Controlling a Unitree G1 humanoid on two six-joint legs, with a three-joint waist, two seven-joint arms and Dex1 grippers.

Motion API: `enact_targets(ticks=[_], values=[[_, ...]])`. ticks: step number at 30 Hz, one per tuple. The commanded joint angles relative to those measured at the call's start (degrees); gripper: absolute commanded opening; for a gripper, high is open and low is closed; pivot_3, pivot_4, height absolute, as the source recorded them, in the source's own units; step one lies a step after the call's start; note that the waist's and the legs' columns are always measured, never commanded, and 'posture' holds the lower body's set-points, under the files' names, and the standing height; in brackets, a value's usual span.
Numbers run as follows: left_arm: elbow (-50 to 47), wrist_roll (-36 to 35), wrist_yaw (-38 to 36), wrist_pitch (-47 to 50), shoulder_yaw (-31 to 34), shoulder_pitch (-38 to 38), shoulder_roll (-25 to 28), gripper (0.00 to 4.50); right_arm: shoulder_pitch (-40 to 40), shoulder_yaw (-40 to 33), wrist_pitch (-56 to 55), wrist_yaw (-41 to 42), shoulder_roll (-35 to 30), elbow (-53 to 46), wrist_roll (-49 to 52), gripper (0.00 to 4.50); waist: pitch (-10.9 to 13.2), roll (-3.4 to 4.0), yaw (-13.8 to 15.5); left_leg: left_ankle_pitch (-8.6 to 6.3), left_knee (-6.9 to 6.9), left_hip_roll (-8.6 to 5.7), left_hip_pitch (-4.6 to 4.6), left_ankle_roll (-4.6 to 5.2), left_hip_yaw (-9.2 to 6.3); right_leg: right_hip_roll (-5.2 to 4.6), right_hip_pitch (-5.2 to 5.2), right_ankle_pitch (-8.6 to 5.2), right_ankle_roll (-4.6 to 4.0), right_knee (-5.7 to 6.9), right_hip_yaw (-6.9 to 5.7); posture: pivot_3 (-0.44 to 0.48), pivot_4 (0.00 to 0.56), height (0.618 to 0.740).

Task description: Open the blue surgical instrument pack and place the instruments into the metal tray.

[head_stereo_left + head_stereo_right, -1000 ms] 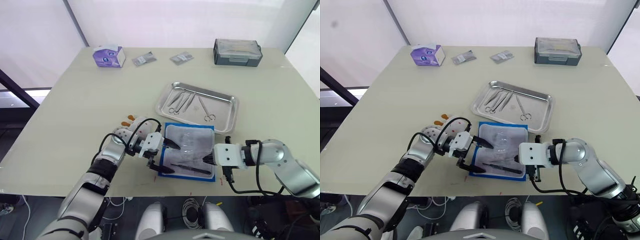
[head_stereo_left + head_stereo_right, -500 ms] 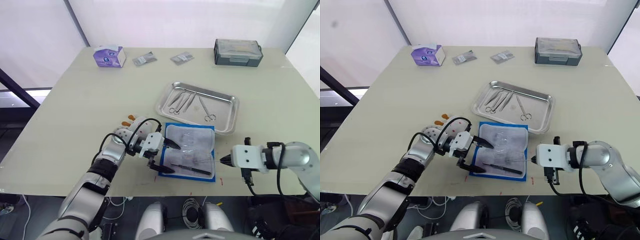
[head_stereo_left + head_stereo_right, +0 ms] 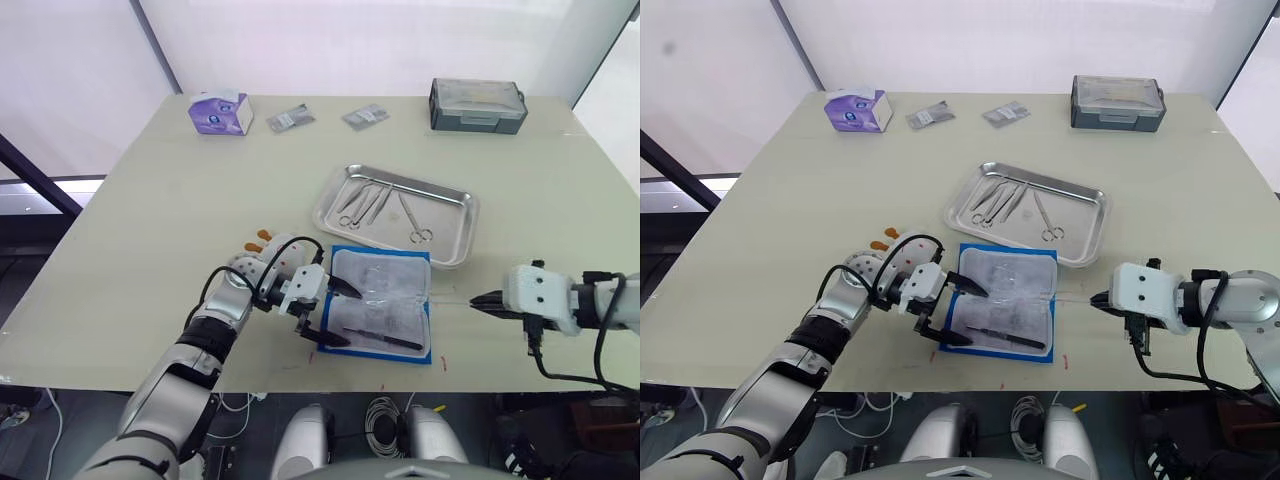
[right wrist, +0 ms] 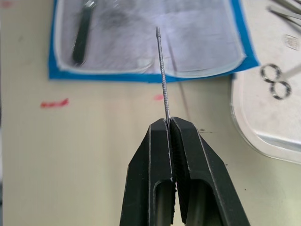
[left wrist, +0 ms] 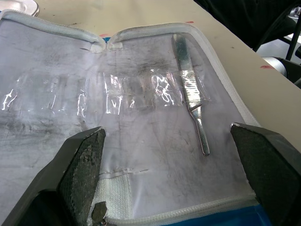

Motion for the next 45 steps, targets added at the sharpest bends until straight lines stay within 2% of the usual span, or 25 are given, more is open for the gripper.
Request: enact_targets(ticks=[1,8,13,21,31,45], values=[[5.00,5.91,-1.19,0.02,-3.21,2.61,1.08,4.50,-5.12,-1.45,6.29,-6.30,4.85,0.96,2.86,0.08,0.00,-0.01,0.04,0.00,0.00,0.00,0.00,0.00,0.00,0.00,0.00,0.00,0.00,0.00,0.00,0.000,0.150,0.727],[5.46,6.02,-1.18,-0.13,-3.16,2.41,1.08,4.50,-15.18,1.75,15.07,-14.77,13.25,6.64,3.15,0.08,-0.07,0.10,0.06,0.00,0.00,-0.01,-0.03,0.00,-0.02,0.00,-0.02,0.00,-0.01,0.02,0.01,0.000,0.150,0.727],[5.67,6.09,-1.09,-0.13,-3.09,2.29,1.12,4.50,-22.09,5.44,18.06,-20.58,17.66,13.28,-0.26,0.08,-0.12,0.19,-0.05,0.00,0.01,-0.01,0.00,0.00,0.00,0.01,-0.03,0.00,-0.01,0.10,0.02,0.000,0.150,0.727],[5.14,5.93,-0.88,0.28,-2.83,2.44,1.44,4.50,-31.27,8.88,20.74,-32.43,27.74,29.34,-6.59,0.08,-0.11,0.29,-0.37,0.00,0.00,-0.01,0.01,0.00,0.03,0.00,-0.06,0.00,-0.02,0.19,0.05,0.000,0.150,0.727],[4.66,5.76,-0.96,0.52,-2.80,2.58,1.46,4.50,-36.84,7.10,20.32,-40.61,35.14,42.97,-9.44,0.08,-0.11,0.34,-0.47,0.00,0.00,-0.01,0.01,0.00,0.04,0.01,-0.06,0.00,-0.02,0.21,0.05,0.000,0.150,0.727],[4.21,5.70,-0.80,0.73,-2.69,2.82,1.66,4.50,-37.20,3.93,24.37,-45.64,41.90,44.44,-8.29,0.08,-0.14,0.39,-0.59,0.00,-0.02,-0.01,0.02,0.01,0.01,0.01,-0.06,0.00,-0.02,0.21,0.05,0.000,0.150,0.727]])
